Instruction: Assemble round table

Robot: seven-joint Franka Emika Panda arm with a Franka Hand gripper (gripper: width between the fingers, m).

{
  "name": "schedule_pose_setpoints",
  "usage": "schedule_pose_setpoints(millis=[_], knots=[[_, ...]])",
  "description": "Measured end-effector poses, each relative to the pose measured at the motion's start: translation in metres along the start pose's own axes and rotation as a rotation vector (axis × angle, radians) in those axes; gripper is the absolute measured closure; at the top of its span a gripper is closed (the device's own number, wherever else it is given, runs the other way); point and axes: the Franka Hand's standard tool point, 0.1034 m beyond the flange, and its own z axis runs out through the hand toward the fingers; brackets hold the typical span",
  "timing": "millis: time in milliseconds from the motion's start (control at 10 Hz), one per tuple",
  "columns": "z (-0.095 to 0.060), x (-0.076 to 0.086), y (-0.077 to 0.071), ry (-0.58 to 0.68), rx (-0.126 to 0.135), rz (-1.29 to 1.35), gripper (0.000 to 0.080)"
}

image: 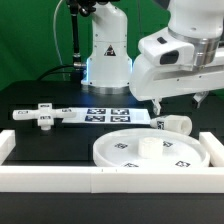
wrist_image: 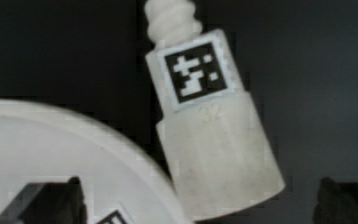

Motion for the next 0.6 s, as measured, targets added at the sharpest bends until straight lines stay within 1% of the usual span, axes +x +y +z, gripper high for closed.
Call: schedule_pose_setpoints(millis=[100, 200, 400, 500, 600], knots=[[0.0015, 0.0037, -0.0006, -0.065, -0.01, 0.002, 0.0151], [0.0024, 0.0045, -0.0016, -0.122, -0.004, -0.006, 0.0151], [0.0052, -0.0014, -0.0031, -0.252, 0.01, -0.007, 0.0151], [0.0069, -0.0019, -0.0039, -0.312, 0.016, -0.008, 0.0151], [0.0094, -0.0001, -0.0043, -0.332, 0.01, 0.018, 0.0151]])
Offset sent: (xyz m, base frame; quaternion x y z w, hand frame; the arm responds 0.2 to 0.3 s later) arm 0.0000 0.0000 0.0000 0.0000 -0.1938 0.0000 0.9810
